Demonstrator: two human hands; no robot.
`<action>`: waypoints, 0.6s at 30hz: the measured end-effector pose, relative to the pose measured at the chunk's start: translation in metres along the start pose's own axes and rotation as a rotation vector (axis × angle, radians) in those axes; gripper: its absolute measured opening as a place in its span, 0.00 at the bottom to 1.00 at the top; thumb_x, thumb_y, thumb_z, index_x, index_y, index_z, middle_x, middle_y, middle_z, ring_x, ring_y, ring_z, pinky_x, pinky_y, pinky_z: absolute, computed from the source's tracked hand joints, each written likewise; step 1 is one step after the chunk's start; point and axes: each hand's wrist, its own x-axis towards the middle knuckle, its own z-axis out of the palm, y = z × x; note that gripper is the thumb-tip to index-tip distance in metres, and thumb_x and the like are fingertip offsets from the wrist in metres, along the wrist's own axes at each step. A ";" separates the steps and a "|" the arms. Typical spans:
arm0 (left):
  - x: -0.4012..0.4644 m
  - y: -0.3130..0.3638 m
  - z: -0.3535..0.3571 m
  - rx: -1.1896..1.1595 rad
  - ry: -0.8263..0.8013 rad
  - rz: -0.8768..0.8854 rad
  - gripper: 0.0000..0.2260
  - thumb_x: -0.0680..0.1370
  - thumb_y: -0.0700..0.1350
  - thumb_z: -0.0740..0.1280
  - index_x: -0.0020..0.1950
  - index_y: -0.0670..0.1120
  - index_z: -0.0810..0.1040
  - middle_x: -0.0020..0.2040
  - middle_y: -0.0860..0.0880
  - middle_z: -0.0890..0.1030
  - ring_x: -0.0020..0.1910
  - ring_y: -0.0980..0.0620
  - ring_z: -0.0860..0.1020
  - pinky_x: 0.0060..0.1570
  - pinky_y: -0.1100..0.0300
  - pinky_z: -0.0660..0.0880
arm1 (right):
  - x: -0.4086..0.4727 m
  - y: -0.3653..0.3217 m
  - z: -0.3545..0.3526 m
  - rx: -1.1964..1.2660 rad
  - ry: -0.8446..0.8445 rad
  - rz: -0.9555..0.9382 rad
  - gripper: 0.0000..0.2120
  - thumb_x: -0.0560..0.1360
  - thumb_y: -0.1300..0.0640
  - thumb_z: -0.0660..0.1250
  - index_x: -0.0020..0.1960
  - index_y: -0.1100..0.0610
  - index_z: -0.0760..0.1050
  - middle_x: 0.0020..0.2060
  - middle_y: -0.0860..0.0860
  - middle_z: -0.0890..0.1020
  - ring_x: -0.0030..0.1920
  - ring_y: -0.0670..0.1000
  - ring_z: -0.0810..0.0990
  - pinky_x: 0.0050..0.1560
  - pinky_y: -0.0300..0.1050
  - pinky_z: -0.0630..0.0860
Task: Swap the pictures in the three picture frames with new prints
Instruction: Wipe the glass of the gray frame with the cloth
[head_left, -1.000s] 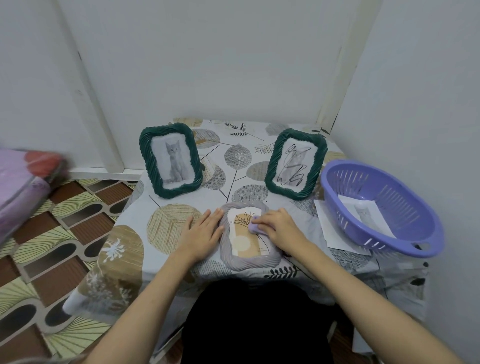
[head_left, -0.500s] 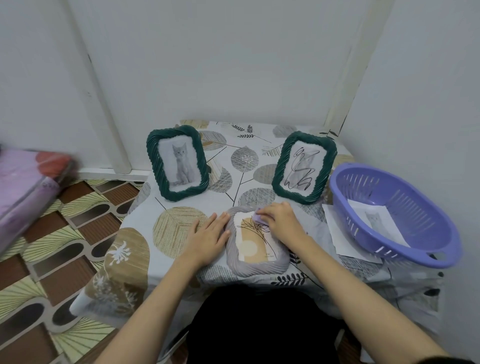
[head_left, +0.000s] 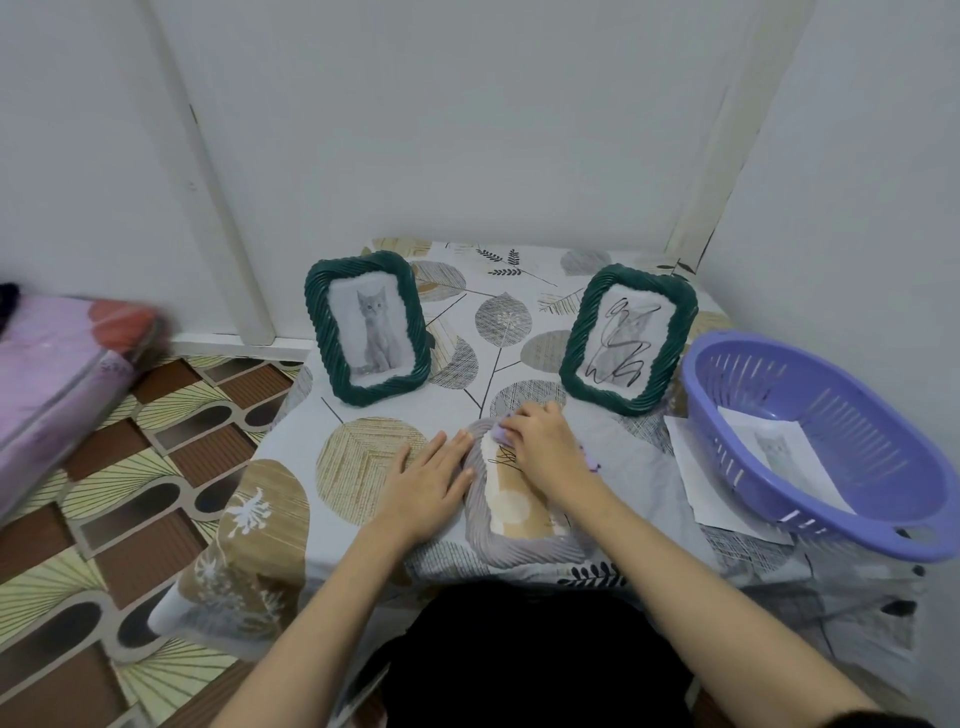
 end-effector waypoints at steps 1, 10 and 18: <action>0.000 0.000 0.000 0.005 0.003 0.000 0.23 0.81 0.57 0.45 0.75 0.57 0.48 0.76 0.60 0.52 0.75 0.59 0.48 0.73 0.50 0.42 | 0.000 -0.007 0.005 0.041 0.021 0.002 0.12 0.78 0.57 0.59 0.55 0.59 0.79 0.53 0.53 0.78 0.49 0.54 0.66 0.52 0.49 0.68; 0.000 0.000 0.002 0.021 -0.012 -0.016 0.22 0.81 0.56 0.44 0.75 0.57 0.47 0.76 0.60 0.50 0.75 0.60 0.47 0.73 0.51 0.41 | -0.059 0.000 -0.001 0.013 0.043 -0.241 0.05 0.72 0.57 0.68 0.42 0.55 0.82 0.43 0.51 0.80 0.40 0.56 0.73 0.39 0.46 0.76; -0.002 0.003 -0.001 0.020 0.000 -0.016 0.22 0.82 0.55 0.45 0.76 0.57 0.47 0.76 0.60 0.50 0.75 0.60 0.47 0.73 0.51 0.41 | -0.043 -0.019 0.002 -0.106 0.109 -0.256 0.02 0.65 0.62 0.73 0.36 0.57 0.80 0.37 0.51 0.79 0.36 0.56 0.74 0.33 0.44 0.75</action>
